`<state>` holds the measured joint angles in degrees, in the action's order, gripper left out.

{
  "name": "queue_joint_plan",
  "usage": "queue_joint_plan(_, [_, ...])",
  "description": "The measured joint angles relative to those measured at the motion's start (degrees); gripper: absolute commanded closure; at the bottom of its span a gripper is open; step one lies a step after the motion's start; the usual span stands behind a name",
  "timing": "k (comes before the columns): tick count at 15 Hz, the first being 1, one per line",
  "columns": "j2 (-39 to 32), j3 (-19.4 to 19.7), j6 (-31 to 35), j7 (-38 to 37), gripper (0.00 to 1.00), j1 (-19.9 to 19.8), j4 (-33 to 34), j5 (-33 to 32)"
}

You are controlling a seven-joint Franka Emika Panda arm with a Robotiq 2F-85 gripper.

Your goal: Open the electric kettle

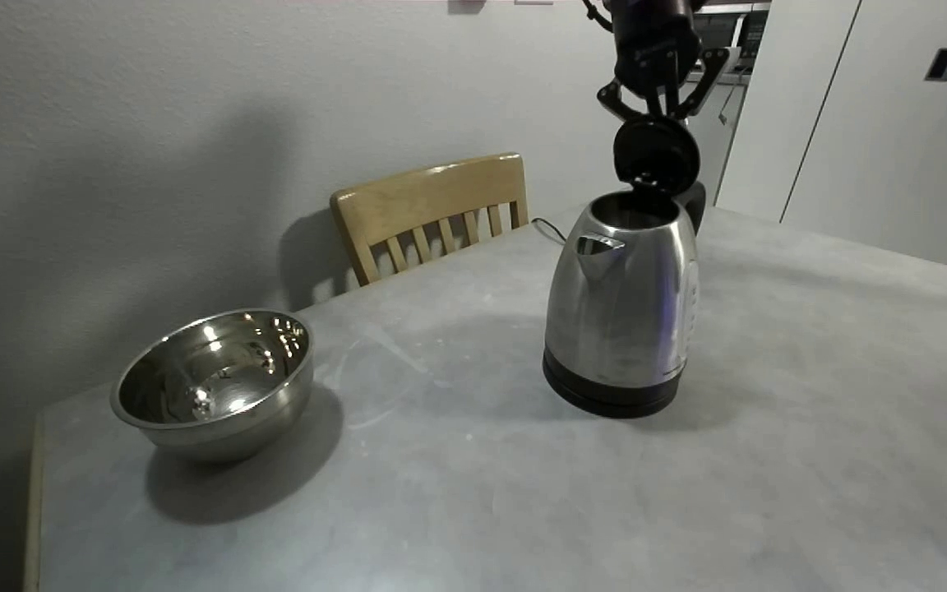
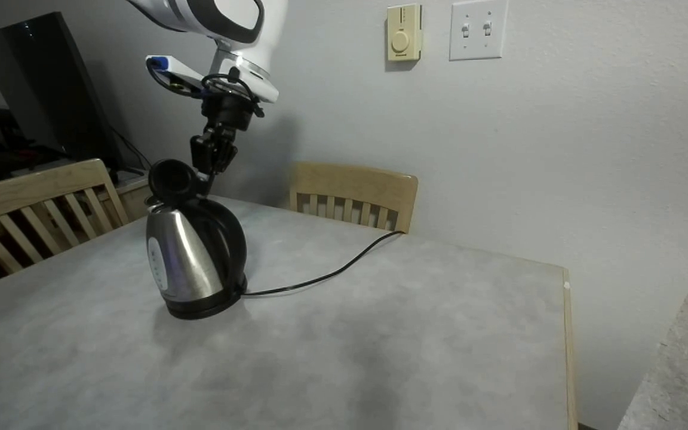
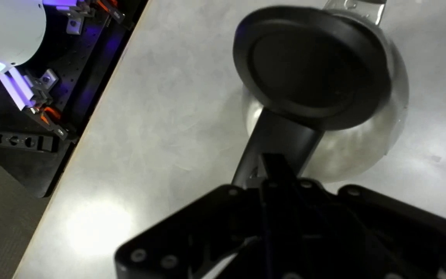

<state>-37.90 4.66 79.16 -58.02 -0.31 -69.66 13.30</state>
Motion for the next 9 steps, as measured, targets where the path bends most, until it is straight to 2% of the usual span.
queue_joint_plan(9, [11.15,-0.25,3.27,3.34,1.0,1.36,-6.67,0.0])
